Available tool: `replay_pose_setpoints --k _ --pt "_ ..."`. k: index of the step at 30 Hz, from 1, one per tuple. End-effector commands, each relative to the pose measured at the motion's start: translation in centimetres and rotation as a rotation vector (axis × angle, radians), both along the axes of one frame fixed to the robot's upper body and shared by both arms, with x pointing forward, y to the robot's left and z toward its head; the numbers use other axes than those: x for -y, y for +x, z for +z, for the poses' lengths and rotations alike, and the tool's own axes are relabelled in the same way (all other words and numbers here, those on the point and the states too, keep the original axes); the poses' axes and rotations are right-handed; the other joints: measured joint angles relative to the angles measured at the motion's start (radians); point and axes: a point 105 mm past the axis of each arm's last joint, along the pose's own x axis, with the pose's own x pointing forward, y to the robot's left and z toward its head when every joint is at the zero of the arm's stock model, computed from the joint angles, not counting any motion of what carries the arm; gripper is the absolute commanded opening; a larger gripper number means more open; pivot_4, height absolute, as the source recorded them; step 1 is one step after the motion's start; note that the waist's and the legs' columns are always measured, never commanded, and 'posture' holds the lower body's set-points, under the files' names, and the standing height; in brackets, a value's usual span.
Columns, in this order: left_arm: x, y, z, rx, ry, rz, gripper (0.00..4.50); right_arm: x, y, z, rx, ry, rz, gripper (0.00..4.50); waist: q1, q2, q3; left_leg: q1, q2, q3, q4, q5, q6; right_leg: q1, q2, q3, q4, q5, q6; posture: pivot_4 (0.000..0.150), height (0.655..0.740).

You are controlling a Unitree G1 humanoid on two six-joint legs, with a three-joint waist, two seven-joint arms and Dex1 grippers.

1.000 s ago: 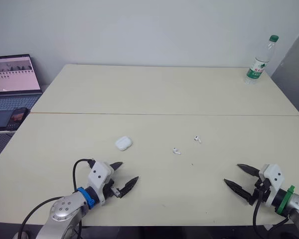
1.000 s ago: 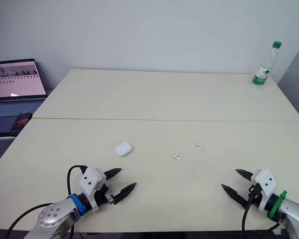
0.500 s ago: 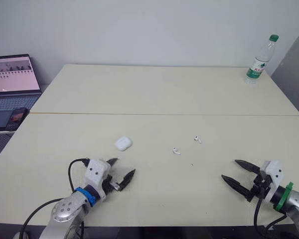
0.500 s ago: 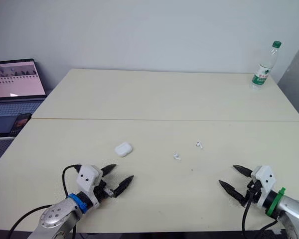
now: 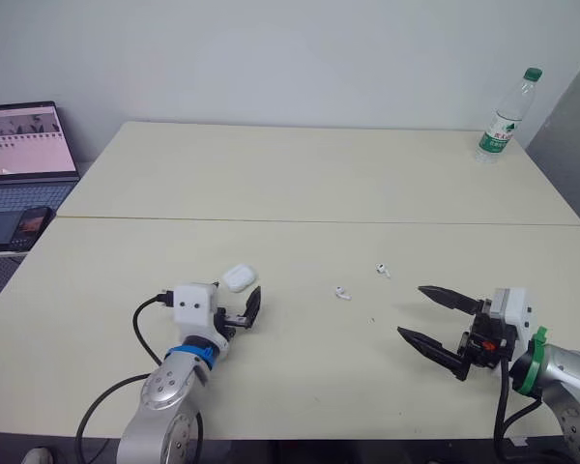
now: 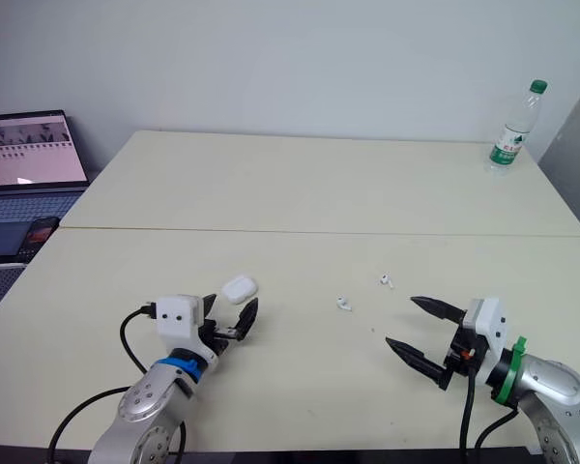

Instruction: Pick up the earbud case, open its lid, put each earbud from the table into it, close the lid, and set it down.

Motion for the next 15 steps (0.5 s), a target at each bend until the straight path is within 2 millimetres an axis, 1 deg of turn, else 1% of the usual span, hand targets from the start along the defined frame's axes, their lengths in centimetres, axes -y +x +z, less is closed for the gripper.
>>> replay_pose_setpoints --k 1,5,8,12,15 --pt "-0.4 0.5 0.1 -0.005 0.012 0.037 4.50 -0.4 -0.2 1.0 0.035 0.011 0.016 4.46 0.000 -0.001 0.000 0.000 0.000 0.000 0.000 0.000 0.000 0.000 0.000 0.000 0.000 0.000 0.000 0.150 0.7362" --pt "-0.6 1.1 -0.4 -0.022 0.031 0.044 4.50 -0.3 -0.2 0.9 0.038 0.009 0.012 4.46 0.000 -0.002 0.001 -0.001 0.000 -0.001 0.000 0.000 0.000 0.000 0.000 0.000 0.000 0.000 0.000 0.150 0.7362" --pt "-0.2 1.5 -0.2 -0.007 0.024 0.033 4.50 -0.2 -0.2 1.0 0.043 0.013 0.002 4.46 0.000 -0.002 0.001 0.000 0.000 -0.001 0.000 0.000 0.000 0.000 0.000 0.000 0.000 0.000 0.000 0.150 0.7362" --pt "1.2 2.3 0.3 0.025 0.021 -0.060 4.50 -0.2 -0.2 1.0 0.049 0.013 -0.007 4.46 0.000 -0.002 0.001 0.000 0.000 0.000 0.000 0.000 0.000 0.000 0.000 0.000 0.000 0.000 0.000 0.150 0.7362" --pt "2.0 2.9 0.2 0.026 0.022 -0.140 4.50 -0.1 -0.2 1.1 0.051 0.018 -0.010 4.46 0.001 -0.002 0.001 -0.001 0.000 0.000 0.000 0.000 0.000 0.000 0.000 0.000 0.000 0.000 0.000 0.150 0.7362"
